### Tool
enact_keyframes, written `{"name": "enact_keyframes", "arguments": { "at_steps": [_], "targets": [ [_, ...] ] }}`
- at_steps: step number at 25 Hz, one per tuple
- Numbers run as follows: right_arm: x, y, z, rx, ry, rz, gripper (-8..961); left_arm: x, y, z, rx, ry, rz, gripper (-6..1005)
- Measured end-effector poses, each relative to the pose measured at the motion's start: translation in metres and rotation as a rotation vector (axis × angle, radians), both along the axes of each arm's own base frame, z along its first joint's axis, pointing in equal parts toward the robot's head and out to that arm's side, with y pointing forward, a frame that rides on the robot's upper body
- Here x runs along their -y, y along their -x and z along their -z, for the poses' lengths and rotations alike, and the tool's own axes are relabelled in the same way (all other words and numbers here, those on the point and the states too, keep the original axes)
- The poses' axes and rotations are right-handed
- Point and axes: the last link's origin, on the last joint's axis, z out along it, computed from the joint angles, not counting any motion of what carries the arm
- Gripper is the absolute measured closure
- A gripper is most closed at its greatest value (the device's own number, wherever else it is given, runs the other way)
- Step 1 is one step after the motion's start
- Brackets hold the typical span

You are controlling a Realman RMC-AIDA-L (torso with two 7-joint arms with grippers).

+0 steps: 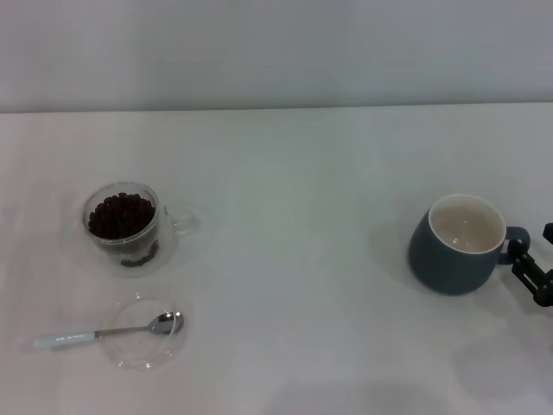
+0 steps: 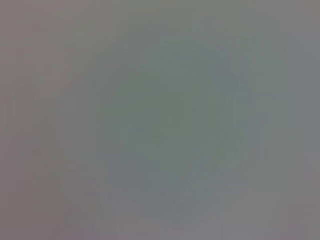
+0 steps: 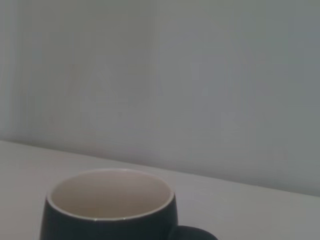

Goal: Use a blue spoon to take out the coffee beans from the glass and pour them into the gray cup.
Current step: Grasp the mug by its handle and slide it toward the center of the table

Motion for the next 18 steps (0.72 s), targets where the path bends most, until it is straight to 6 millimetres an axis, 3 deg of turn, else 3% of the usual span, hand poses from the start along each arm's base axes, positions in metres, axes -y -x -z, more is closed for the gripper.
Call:
{"name": "enact_keyframes", "arguments": {
  "at_steps": [5, 18],
  "targets": [
    [-0.0056, 0.0024, 0.0045, 0.018, 0.006, 0.0, 351, -0.0014, -0.0014, 0.0012, 0.003, 0.003, 0.003, 123],
    [-0.0078, 0.0049, 0.009, 0.076, 0.024, -0.025, 684, -0.0059, -0.0049, 0.0027, 0.008, 0.007, 0.01, 125]
  ]
}}
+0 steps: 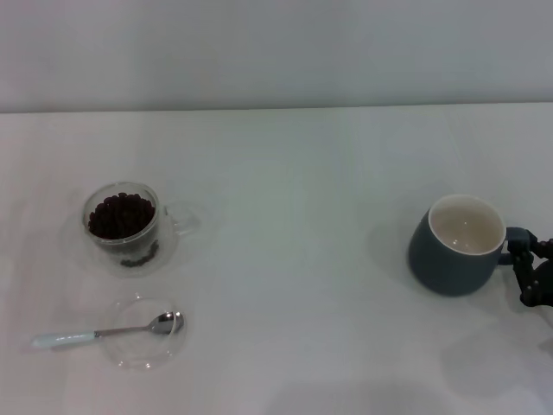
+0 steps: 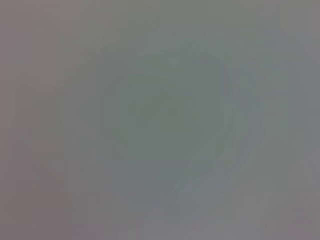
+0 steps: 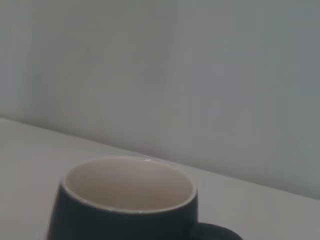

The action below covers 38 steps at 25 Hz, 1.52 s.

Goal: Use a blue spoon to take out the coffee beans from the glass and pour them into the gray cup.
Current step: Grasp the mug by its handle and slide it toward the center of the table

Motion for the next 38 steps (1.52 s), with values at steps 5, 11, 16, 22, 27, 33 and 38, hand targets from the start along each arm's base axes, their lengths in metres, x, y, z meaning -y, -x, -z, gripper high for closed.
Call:
{"name": "enact_keyframes", "arguments": {
  "at_steps": [5, 11, 16, 22, 27, 33, 38],
  "targets": [
    [-0.002, 0.004, 0.002, -0.007, 0.007, -0.019, 768, -0.002, -0.001, 0.001, 0.002, 0.005, -0.002, 125],
    [-0.005, 0.016, 0.011, -0.017, 0.041, -0.072, 836, -0.003, -0.002, 0.002, 0.004, 0.006, 0.001, 123],
    [-0.008, 0.031, 0.02, -0.036, 0.077, -0.138, 837, -0.003, -0.002, 0.002, 0.015, 0.008, 0.004, 125],
    [-0.012, 0.053, 0.038, -0.058, 0.143, -0.213, 833, -0.003, -0.002, 0.003, 0.025, 0.012, 0.008, 124],
    [-0.017, 0.073, 0.059, -0.056, 0.226, -0.249, 828, 0.0, -0.001, 0.005, 0.028, 0.016, 0.005, 124],
    [-0.022, 0.095, 0.075, -0.062, 0.278, -0.307, 822, 0.004, 0.0, 0.007, 0.032, 0.022, 0.001, 125],
    [-0.022, 0.104, 0.083, -0.053, 0.313, -0.335, 818, 0.006, 0.002, 0.008, 0.034, 0.022, -0.005, 125]
  ]
}}
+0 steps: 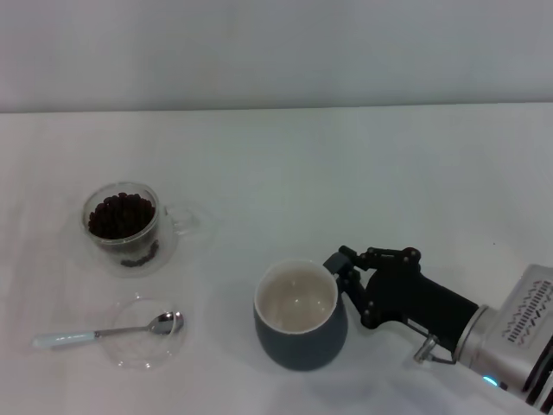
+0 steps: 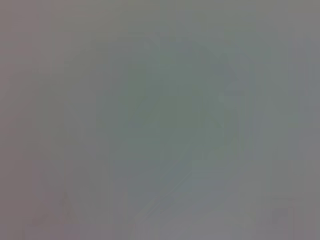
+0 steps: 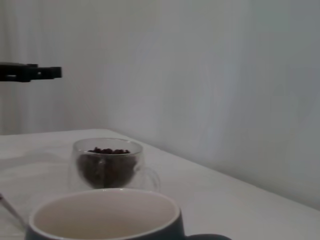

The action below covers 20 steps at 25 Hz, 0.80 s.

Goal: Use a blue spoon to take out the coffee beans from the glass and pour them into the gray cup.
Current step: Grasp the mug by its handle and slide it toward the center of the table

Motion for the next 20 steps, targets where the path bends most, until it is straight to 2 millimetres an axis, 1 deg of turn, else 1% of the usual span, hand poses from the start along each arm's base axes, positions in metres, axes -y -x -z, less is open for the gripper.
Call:
{"name": "enact_keyframes", "arguments": {
  "at_steps": [10, 19, 20],
  "targets": [
    [0.0043, 0.0056, 0.0073, 0.069, 0.007, -0.084, 808, 0.0022, 0.002, 0.0008, 0.007, 0.0, -0.009, 123],
    [0.006, 0.0018, 0.0075, 0.152, -0.023, -0.141, 799, 0.0033, 0.0028, 0.0011, 0.006, 0.002, -0.011, 124],
    [0.0056, 0.0006, 0.0067, 0.154, -0.027, -0.136, 784, 0.0032, 0.0026, 0.0013, 0.006, 0.003, -0.011, 124]
  ]
}}
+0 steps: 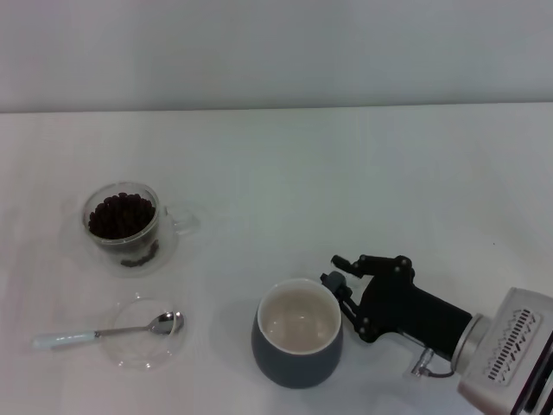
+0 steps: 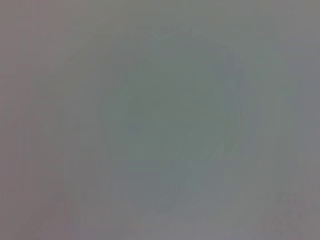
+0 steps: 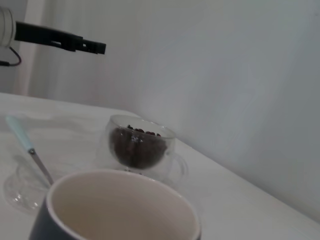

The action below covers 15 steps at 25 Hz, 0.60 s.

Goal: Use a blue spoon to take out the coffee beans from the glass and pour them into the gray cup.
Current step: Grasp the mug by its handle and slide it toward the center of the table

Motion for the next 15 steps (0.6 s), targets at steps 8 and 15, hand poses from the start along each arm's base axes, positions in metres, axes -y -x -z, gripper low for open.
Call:
{"name": "enact_keyframes", "arguments": {
  "at_steps": [8, 15],
  "targets": [
    [-0.003, -0.011, -0.011, 0.002, -0.042, 0.033, 668, 0.001, 0.001, 0.0, -0.002, 0.004, -0.001, 124],
    [0.01, -0.02, -0.02, -0.03, -0.061, 0.034, 443, 0.001, 0.002, -0.001, -0.003, 0.002, -0.003, 125]
  ]
}}
